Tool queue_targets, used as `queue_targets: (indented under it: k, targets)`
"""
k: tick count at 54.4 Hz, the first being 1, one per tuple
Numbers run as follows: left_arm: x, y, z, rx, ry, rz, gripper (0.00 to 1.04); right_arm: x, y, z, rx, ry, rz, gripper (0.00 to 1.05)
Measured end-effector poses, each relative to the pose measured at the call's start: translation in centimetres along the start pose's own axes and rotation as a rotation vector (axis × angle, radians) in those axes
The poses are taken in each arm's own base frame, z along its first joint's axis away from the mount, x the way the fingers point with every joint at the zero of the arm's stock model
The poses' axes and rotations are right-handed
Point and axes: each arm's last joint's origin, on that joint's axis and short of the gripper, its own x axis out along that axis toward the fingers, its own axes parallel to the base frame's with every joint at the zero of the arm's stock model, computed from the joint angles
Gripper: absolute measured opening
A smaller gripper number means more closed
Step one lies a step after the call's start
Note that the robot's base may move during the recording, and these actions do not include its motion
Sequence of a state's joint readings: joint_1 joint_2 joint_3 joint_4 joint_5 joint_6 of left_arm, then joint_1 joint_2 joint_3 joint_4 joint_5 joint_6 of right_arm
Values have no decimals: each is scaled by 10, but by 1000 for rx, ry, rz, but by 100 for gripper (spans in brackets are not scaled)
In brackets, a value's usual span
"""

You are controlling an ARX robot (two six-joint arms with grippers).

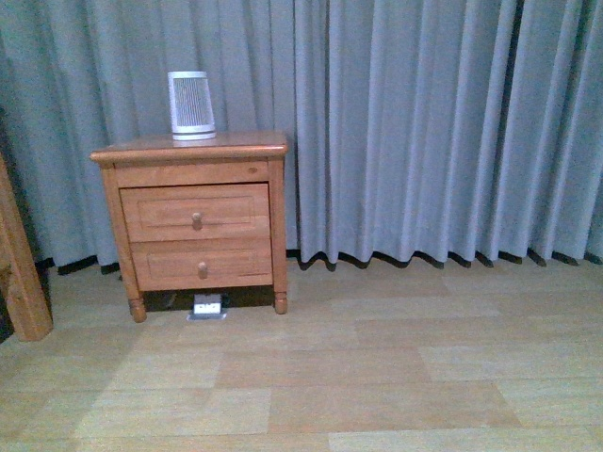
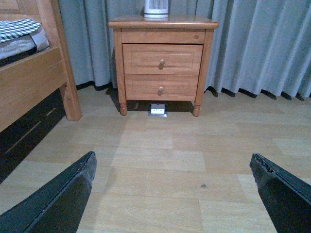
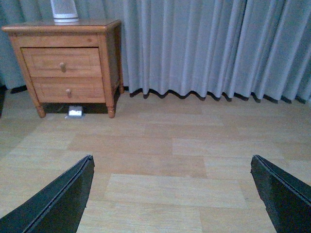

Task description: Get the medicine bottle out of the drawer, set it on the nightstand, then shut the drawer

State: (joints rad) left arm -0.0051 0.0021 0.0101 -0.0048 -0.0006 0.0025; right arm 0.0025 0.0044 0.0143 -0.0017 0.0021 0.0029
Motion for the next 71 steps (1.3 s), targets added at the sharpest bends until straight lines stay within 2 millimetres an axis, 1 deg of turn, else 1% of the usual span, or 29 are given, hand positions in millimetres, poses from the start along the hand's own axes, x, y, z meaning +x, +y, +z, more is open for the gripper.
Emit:
queue_targets:
  k: [71]
  targets:
    - [0, 0, 0, 0, 0, 0, 98, 0, 0, 0, 0, 0, 0, 98]
